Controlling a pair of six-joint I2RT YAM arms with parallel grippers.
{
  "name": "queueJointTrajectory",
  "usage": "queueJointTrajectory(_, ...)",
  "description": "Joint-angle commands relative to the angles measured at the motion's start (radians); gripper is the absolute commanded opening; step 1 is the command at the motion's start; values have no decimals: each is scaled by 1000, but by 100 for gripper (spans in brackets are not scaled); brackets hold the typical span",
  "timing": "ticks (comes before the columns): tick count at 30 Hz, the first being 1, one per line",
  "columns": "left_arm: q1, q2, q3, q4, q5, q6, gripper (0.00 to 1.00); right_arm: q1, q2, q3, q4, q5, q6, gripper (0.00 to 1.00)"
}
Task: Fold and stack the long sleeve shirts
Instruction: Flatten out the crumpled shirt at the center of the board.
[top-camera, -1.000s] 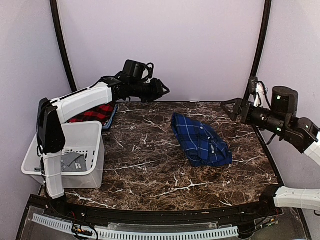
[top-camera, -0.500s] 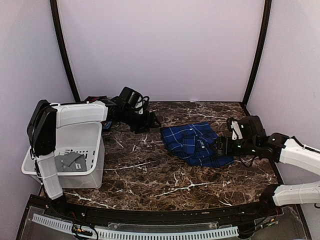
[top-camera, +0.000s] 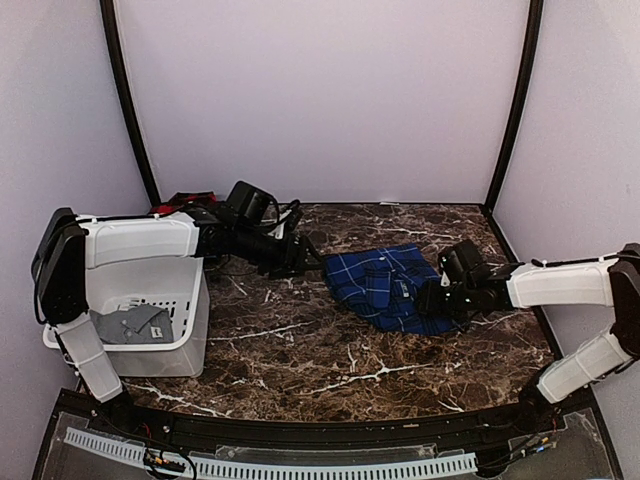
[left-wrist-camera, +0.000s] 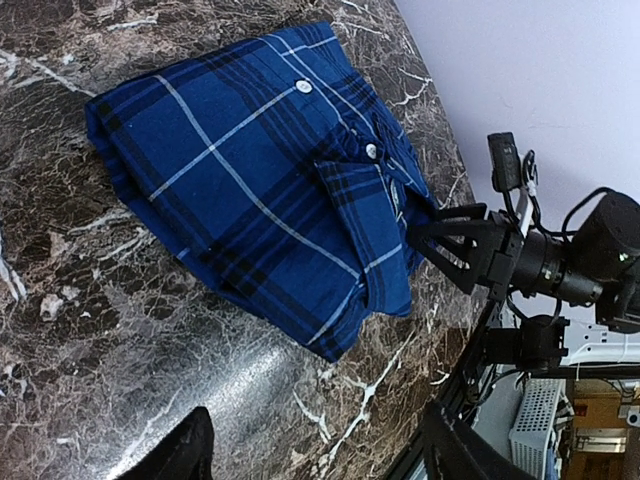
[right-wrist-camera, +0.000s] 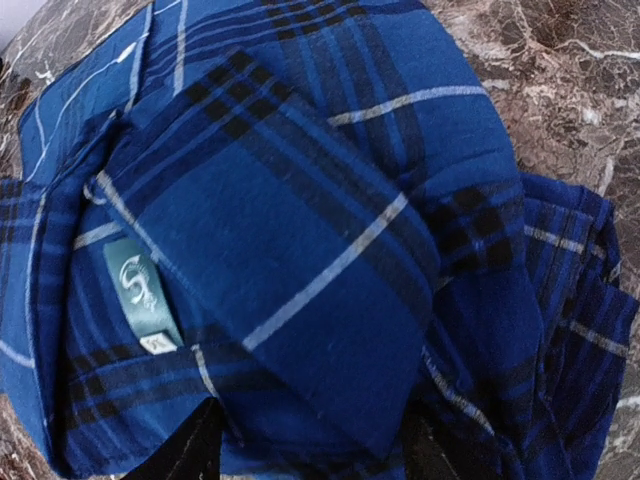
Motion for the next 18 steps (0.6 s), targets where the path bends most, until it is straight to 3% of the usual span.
queueJointTrajectory(1, -1, -59, 8, -21, 31, 70, 70, -25, 67, 60, 98, 13, 45, 54)
queueJointTrajectory(6, -1, -46, 16, -33, 47, 92, 70, -25, 79, 99, 101, 24, 60, 46)
queueJointTrajectory(14, 1, -46, 22, -42, 29, 117, 71, -23, 62, 180, 79, 11, 52, 6)
queueJointTrajectory(18, 3, -39, 33, -23, 32, 121, 70, -23, 63, 292, 67, -19, 25, 0)
